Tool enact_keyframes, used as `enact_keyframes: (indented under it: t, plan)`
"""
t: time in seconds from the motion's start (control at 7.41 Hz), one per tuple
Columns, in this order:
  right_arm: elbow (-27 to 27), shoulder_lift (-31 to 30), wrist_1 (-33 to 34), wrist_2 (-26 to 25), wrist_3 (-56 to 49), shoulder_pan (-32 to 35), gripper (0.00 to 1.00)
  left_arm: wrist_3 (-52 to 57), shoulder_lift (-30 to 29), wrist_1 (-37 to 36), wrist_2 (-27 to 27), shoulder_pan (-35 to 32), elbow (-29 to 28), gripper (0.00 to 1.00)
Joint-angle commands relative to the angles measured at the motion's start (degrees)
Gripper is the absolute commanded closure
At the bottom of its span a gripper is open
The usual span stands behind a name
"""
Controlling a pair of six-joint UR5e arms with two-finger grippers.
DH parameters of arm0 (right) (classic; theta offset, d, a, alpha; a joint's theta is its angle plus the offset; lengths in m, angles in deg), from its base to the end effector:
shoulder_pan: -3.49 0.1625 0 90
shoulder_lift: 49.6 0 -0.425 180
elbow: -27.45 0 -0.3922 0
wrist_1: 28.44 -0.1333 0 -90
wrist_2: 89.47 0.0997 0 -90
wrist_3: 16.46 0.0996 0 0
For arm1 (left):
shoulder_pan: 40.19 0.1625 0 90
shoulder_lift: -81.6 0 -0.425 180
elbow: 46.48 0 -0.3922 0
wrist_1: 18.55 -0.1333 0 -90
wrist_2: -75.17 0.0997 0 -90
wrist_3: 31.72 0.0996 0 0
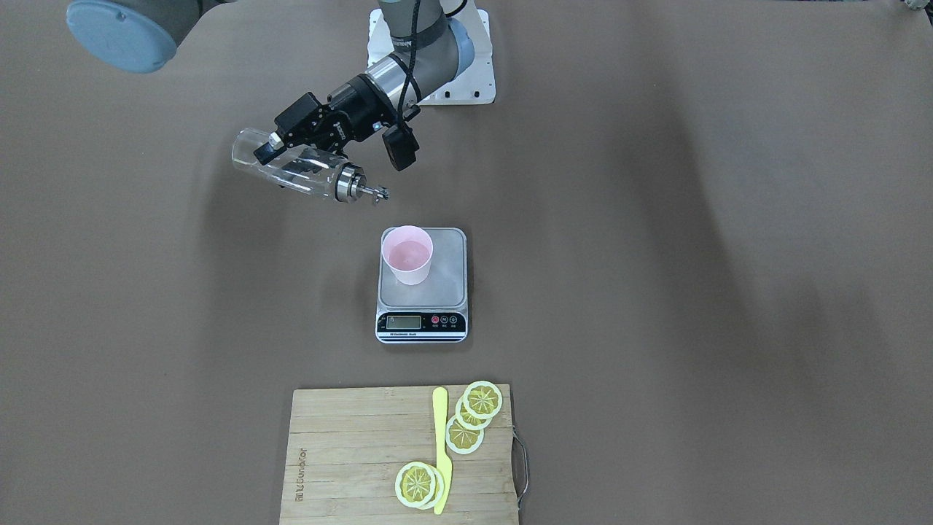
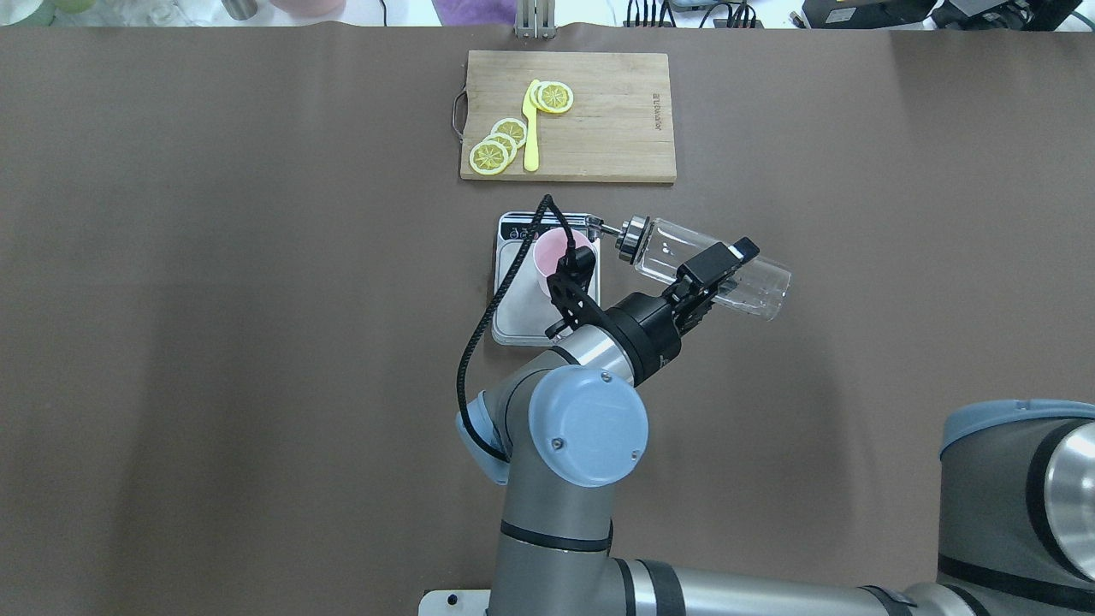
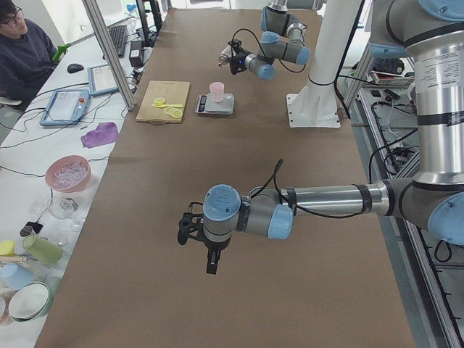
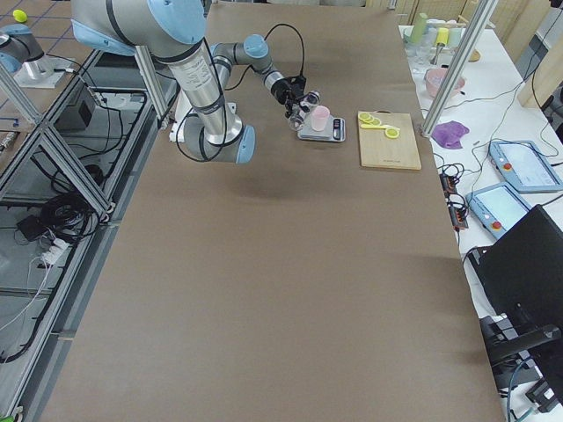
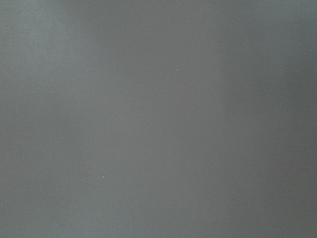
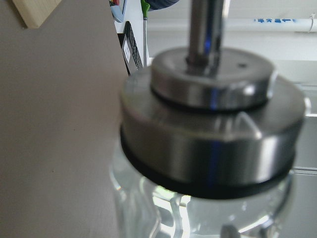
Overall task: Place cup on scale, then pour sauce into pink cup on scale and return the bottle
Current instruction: 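Turn the bottle upright and raise it away from the cup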
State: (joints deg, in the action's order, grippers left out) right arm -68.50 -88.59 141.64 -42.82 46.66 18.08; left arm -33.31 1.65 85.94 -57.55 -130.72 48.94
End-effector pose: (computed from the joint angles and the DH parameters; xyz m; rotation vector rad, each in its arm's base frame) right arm -0.5370 -0.3482 0.2069 0.5644 0.6261 -0.3543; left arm -0.0697 -0.4269 0.6677 0.1571 0.7451 0.0290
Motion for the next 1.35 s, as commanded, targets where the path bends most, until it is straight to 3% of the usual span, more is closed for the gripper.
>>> enact_keyframes:
  t: [0.0,0.4,0.81,1.21]
  plan:
    - [-8.7,-4.8,-5.7,-0.2,-4.1,0.1,1.0,0.2,0.0,0.1,-0.2,0.0,0.0,0.02]
    - [-22.8,-10.7,-12.5,1.4,-8.9,0.4,1.0,0.3,0.2,1.8,-1.5,-0.1,0.1,0.02]
    - [-27.5,-12.9,-21.6,5.4,-15.4,3.7,1.0,0.3,0.2,4.1,-1.6,-0.1,0.0,0.02]
    - [-28.5,-15.9,-37.4,12.5,-20.6,8.6,1.0,0.3,0.2,3.9,-1.6,0.4,-0.3,0.02]
